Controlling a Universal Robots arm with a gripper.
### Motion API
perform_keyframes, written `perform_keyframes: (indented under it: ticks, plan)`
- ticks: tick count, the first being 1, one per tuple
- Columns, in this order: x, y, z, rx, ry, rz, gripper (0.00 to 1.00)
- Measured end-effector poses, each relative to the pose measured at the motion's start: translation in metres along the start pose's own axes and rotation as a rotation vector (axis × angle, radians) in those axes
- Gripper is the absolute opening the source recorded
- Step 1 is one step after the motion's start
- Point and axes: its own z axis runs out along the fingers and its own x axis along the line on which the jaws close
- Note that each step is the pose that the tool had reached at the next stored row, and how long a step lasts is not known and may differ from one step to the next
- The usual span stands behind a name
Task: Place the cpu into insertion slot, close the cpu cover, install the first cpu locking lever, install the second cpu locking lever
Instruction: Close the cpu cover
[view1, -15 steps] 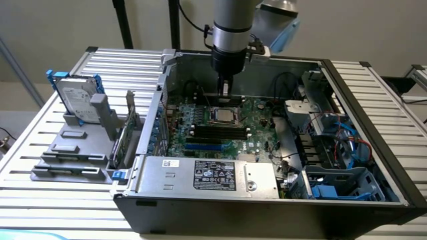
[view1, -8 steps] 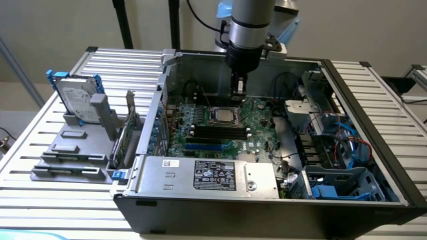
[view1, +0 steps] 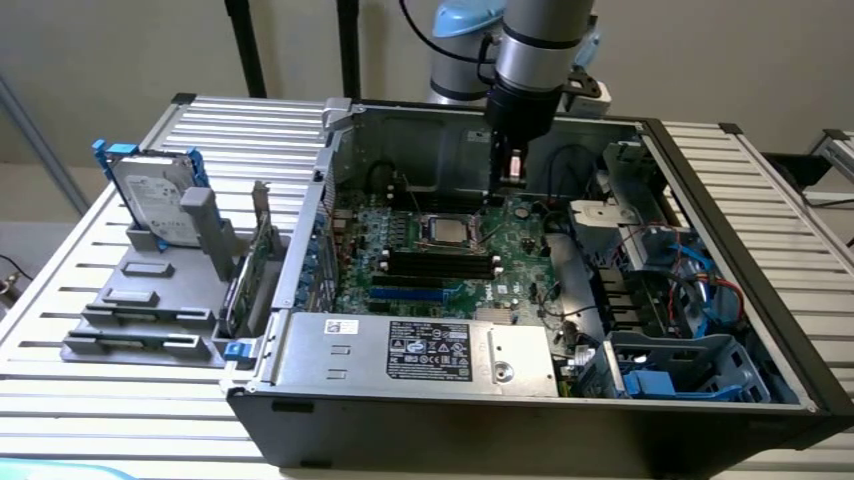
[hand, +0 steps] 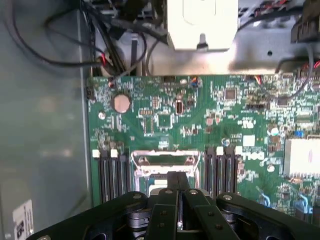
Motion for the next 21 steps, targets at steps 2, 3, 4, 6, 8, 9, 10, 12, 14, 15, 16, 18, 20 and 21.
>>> perform_keyframes:
  ticks: [2,3,4,6,8,9,10,12,14,15,16,18,20,21]
  plan:
    - [0.0,0.0089,-0.0022,0.002,0.0001,0.0,0.11]
    - [0.001,0.0134,-0.0027,0.0029,0.0001,0.0,0.11]
    - [0.001,0.0179,-0.003,0.0035,-0.0002,0.0,0.11]
    - [0.001,0.0271,-0.0032,0.0041,-0.0001,0.0,0.11]
    - [0.002,0.0361,-0.0023,0.0044,-0.0002,-0.001,0.11]
    - [0.002,0.039,-0.0005,0.0046,-0.0001,-0.002,0.11]
    - [0.002,0.0402,0.0012,0.0047,-0.0001,-0.004,0.11]
    - [0.002,0.0406,0.0049,0.0048,-0.0004,-0.01,0.11]
    - [0.003,0.0406,0.0085,0.005,-0.0005,-0.018,0.11]
    - [0.003,0.0402,0.0103,0.0048,-0.0005,-0.022,0.11]
    - [0.003,0.0393,0.0121,0.0041,-0.0004,-0.027,0.11]
    - [0.003,0.0362,0.0157,0.0027,0.001,-0.036,0.11]
    - [0.003,0.0326,0.0187,0.0024,0.0016,-0.043,0.11]
    - [0.003,0.0305,0.0197,0.0026,0.0017,-0.045,0.11]
